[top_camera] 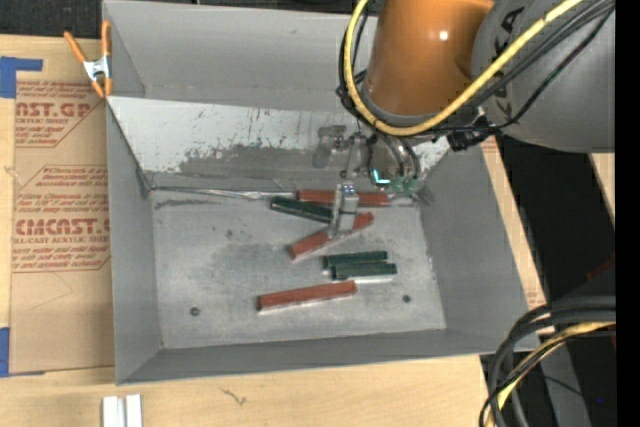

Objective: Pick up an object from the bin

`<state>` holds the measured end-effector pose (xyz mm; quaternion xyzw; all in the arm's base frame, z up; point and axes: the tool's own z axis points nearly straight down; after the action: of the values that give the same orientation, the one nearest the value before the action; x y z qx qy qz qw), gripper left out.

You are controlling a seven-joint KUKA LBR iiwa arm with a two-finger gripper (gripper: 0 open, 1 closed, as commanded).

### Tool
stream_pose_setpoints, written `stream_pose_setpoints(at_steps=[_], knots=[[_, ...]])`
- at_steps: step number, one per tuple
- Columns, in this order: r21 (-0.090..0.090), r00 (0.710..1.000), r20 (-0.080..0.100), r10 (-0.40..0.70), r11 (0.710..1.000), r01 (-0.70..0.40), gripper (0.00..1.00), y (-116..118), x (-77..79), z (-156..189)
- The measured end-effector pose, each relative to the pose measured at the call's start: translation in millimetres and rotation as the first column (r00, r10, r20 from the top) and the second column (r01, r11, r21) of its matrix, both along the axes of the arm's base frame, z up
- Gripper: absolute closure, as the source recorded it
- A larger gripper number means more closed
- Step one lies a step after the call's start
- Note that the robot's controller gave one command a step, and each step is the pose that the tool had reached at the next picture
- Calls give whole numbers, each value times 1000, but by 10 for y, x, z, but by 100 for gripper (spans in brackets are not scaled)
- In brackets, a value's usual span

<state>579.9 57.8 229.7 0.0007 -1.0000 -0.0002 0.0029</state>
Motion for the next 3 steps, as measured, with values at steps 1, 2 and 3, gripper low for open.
stream_pose_setpoints(at_steps=[1, 2, 3], knots=[[1, 1000, 8, -1, 1000, 1, 0, -3, 15, 47], [0, 1000, 12, 15, 1000, -15, 0, -227, -6, -738], [0, 999, 5, 40, 999, -40, 0, -490, -56, -759]])
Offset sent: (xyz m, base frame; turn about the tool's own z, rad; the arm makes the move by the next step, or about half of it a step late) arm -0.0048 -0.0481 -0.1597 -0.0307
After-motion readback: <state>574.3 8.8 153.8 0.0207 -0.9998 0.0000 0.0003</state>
